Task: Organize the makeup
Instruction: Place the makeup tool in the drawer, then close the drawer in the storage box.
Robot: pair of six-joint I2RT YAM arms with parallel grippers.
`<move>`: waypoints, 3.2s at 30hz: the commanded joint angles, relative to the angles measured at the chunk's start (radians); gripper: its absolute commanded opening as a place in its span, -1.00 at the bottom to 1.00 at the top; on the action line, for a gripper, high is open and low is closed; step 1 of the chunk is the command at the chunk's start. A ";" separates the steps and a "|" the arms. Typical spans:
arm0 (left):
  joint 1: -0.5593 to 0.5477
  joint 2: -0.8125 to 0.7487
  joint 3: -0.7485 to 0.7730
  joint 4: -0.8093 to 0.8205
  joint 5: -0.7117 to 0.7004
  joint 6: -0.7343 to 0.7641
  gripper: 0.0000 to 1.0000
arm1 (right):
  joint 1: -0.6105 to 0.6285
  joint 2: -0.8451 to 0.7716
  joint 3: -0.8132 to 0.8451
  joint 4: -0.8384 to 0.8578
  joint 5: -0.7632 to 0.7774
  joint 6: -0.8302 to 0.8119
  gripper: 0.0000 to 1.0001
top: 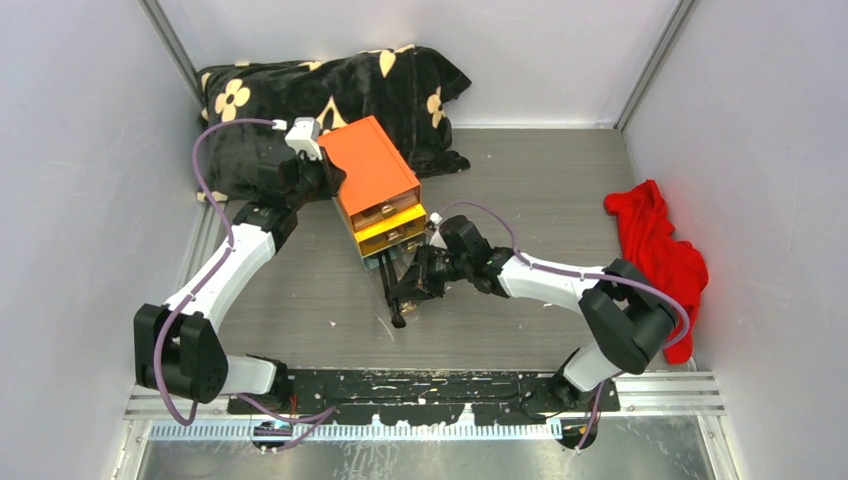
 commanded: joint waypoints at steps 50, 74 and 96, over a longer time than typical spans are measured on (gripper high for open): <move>0.011 0.020 -0.025 -0.147 -0.047 0.032 -1.00 | -0.088 0.135 0.266 -0.139 0.018 -0.223 -0.26; 0.012 0.038 -0.041 -0.120 -0.061 0.046 -1.00 | 0.198 -0.421 -0.231 -0.217 0.964 -0.653 -0.98; 0.012 0.075 -0.039 -0.131 -0.067 0.053 -1.00 | 0.342 -0.154 -0.207 0.216 0.904 -0.779 -0.99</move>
